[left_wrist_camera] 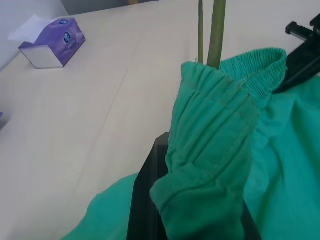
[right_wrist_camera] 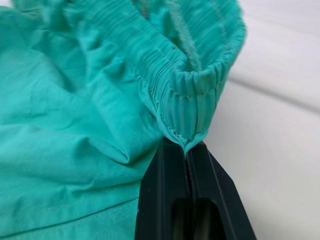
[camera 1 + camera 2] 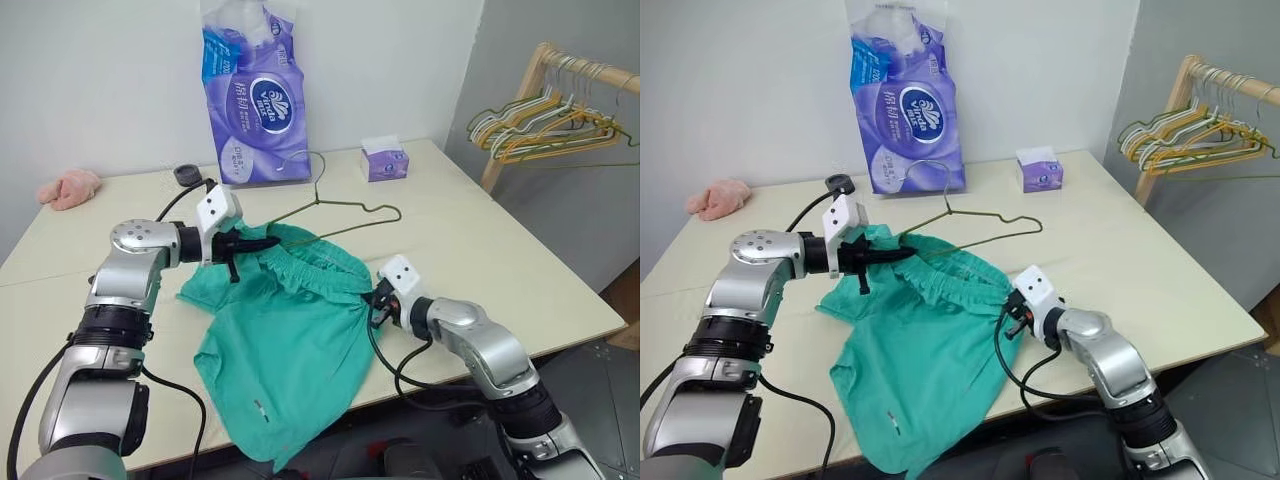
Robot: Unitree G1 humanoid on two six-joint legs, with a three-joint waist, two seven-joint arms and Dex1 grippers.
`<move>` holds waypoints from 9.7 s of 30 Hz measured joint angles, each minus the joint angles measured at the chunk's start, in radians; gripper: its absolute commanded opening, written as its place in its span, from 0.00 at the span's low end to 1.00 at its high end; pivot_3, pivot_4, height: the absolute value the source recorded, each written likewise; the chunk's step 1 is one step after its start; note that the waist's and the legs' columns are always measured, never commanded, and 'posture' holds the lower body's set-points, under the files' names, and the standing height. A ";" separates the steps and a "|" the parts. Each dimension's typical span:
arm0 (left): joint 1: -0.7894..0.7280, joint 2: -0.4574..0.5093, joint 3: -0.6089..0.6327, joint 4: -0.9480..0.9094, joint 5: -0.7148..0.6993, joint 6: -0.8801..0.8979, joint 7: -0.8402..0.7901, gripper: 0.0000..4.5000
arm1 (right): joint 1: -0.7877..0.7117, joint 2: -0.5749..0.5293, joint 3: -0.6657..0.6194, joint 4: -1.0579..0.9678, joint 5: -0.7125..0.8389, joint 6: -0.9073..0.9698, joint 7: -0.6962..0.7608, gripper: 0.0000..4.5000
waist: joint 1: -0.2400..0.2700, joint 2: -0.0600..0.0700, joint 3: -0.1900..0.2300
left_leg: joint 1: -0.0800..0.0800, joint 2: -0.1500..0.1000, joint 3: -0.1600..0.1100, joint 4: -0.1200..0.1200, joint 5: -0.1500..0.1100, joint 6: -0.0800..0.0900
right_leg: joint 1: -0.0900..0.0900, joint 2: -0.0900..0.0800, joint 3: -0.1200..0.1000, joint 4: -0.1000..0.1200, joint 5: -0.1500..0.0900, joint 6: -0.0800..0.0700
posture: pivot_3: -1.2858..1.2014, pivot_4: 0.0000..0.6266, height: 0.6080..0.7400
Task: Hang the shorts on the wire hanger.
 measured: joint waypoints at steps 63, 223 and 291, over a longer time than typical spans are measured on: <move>0.015 0.159 -0.117 -0.006 0.003 -0.115 -0.253 0.00 | 0.001 -0.103 -0.403 -0.020 0.445 0.398 0.029 0.01 | 0.000 0.001 0.001 | 0.006 0.001 0.001 -0.002 -0.001 0.001 | 0.006 0.001 0.000 -0.002 -0.001 -0.001 | 0.43 0.00 1.00; 0.033 -0.138 -0.041 -0.490 -0.409 0.404 -0.026 1.00 | 0.259 -0.547 -0.659 -0.195 0.247 0.565 0.382 0.00 | -0.023 0.005 0.000 | 0.005 -0.002 0.004 0.001 -0.002 0.005 | 0.012 -0.005 0.000 -0.006 0.000 0.002 | 0.37 0.00 1.00; -0.350 -0.725 -0.299 -0.264 -0.021 0.057 0.360 1.00 | -0.873 -0.824 -0.370 1.303 -0.112 0.314 0.046 0.00 | -0.114 0.032 0.018 | 0.009 -0.018 0.025 0.000 -0.007 0.014 | 0.016 -0.022 0.013 -0.007 -0.012 0.019 | 0.37 0.01 1.00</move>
